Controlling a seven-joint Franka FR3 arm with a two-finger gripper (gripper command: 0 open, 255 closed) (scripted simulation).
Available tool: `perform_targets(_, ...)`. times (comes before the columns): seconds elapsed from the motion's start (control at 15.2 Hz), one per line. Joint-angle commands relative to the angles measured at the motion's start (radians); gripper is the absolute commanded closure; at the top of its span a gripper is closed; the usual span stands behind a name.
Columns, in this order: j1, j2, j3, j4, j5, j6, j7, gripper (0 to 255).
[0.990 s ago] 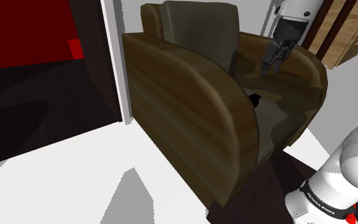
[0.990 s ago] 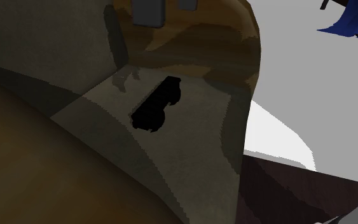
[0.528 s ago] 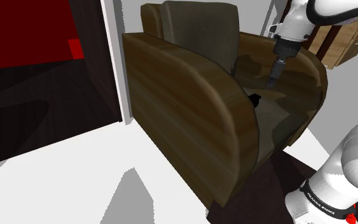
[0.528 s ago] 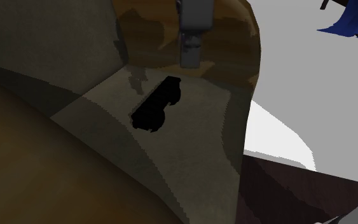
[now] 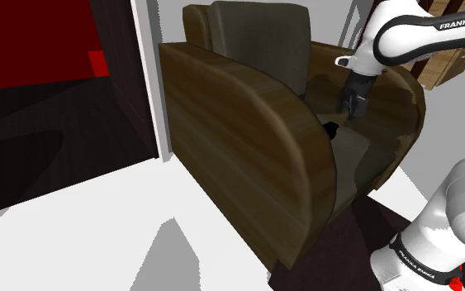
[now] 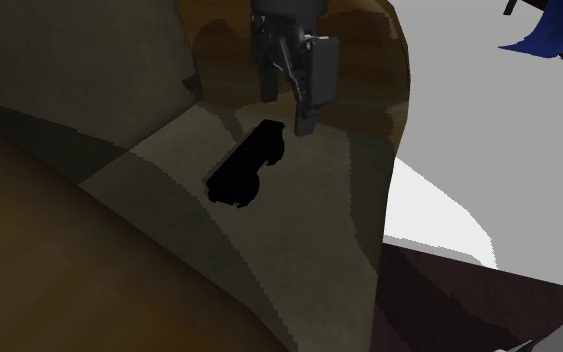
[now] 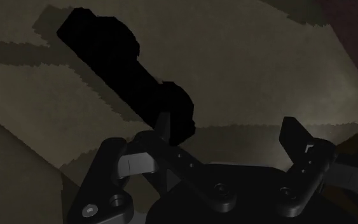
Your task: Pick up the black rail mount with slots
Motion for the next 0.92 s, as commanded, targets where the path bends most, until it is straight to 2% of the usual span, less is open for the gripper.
perform_targets(0.0, 0.032, 0.069, -0.062, 0.020, -0.021, 0.062, -0.135, 0)
perform_targets(0.26, 0.107, 0.217, -0.183, 0.064, -0.023, 0.185, -0.395, 0)
perform_targets(0.53, 0.201, 0.396, -0.302, 0.130, 0.049, 0.305, -0.683, 0)
perform_targets(0.86, 0.211, 0.447, -0.321, 0.107, 0.080, 0.371, -0.718, 0)
